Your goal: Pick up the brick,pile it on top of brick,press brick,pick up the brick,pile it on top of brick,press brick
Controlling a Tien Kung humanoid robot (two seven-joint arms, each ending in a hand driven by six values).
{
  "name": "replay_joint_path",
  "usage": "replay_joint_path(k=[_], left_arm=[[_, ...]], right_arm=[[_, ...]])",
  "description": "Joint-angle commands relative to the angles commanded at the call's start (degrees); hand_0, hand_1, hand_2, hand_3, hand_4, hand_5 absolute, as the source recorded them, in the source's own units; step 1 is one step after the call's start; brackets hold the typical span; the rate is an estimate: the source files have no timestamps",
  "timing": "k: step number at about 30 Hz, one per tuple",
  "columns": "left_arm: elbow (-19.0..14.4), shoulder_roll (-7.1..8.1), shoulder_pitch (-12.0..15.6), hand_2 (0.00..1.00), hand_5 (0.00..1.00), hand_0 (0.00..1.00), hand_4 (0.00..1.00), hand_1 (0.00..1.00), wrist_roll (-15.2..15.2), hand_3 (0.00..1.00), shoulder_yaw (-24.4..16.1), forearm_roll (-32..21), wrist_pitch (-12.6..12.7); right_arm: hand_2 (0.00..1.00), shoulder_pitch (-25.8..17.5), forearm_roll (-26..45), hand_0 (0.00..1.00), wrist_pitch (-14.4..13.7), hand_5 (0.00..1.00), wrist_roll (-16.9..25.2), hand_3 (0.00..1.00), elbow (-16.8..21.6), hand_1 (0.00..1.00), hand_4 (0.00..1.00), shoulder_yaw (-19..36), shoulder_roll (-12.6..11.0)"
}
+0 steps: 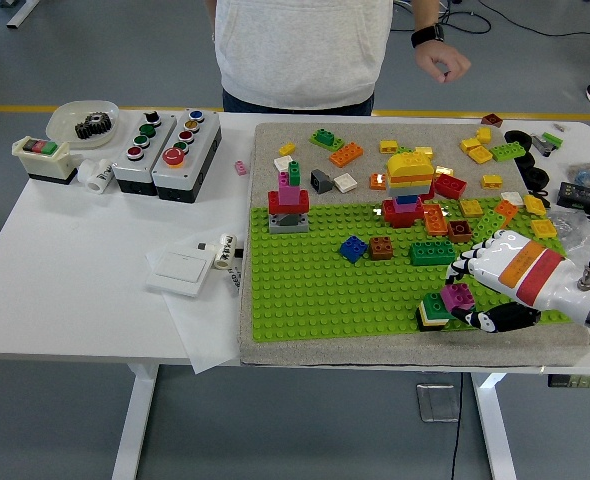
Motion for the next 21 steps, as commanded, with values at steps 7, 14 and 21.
replay_joint_path(k=[7,14,21], left_arm=[[0.0,-0.04,0.1,0.763,0.641,0.794,0.683,0.794,0.0,0.623,-0.1,0.2,0.0],[0.0,-0.07,0.2,0.763,0.640,0.794,0.683,0.793,0.2,0.624,-0.3,0.6,0.0],[0.0,-0.04,0.2,0.763,0.640,0.794,0.683,0.793,0.2,0.623,-0.3,0.7,0.0]], right_arm=[[0.540,0.1,0.0,0.277,-0.1,0.436,-0.1,0.500,0.1,0.458,0.628,-0.1,0.0],[0.540,0.3,0.0,0.278,0.0,0.437,-0.2,0.500,-0.2,0.457,0.629,-0.5,0.2],[0.541,0.5,0.0,0.277,0.0,0.435,-0.2,0.501,0.0,0.457,0.631,-0.5,0.2]])
